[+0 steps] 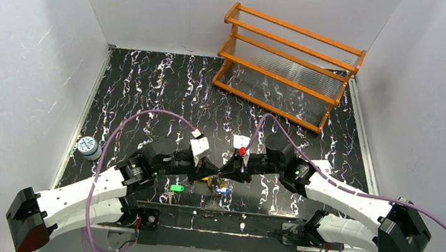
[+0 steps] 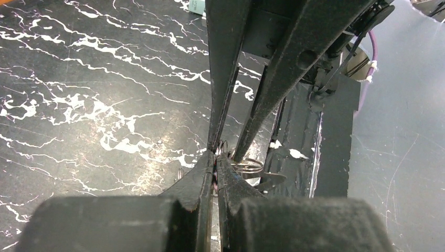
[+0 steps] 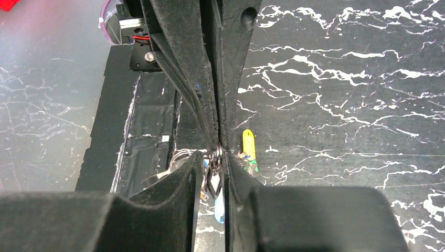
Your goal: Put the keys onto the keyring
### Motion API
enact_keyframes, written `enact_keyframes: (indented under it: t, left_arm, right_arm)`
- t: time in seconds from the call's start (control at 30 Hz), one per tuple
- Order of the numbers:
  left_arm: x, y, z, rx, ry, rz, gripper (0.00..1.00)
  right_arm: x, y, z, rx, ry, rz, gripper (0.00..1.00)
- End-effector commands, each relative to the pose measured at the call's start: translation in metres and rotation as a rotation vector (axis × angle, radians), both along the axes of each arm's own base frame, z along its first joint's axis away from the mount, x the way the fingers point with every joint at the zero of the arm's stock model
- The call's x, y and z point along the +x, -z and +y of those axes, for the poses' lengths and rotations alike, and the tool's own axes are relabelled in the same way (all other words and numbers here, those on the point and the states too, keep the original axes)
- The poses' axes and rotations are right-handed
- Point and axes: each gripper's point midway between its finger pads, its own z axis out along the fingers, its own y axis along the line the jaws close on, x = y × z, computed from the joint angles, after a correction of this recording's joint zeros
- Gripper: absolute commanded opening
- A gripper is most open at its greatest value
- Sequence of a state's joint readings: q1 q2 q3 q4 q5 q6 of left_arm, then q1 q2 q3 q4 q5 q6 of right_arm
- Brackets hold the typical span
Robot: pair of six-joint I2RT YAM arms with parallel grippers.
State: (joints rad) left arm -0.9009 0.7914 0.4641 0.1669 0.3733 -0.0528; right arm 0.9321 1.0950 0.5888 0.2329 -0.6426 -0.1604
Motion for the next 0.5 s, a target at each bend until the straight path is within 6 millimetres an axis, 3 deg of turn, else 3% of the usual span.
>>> enact_keyframes:
  t: [0.0,0.3,0.37,0.47]
  left_arm:
    - [-0.0007,-0.0074,0.0002,0.034,0.020,-0.020,0.00]
    - [-0.0048,-0.0075,-0.0006,0.048,0.054,-0.039,0.00]
    - [-0.0064,-0.0079,-0.0015,0.047,0.065,-0.039,0.00]
    - [-0.0071,-0.0113,-0.0016,0.032,0.063,-0.043,0.00]
  right_arm:
    - [0.0008,-0.0246,0.0098,0.051,-0.036,-0.045,0.23]
    - [0.0043,-0.0269,0.0130,0.046,-0.034,-0.052,0.20]
    - [0.0052,-0.0272,0.0136,0.046,-0.034,-0.053,0.03]
    - [0.0065,-0.0263,0.0129,0.043,-0.023,-0.055,0.01]
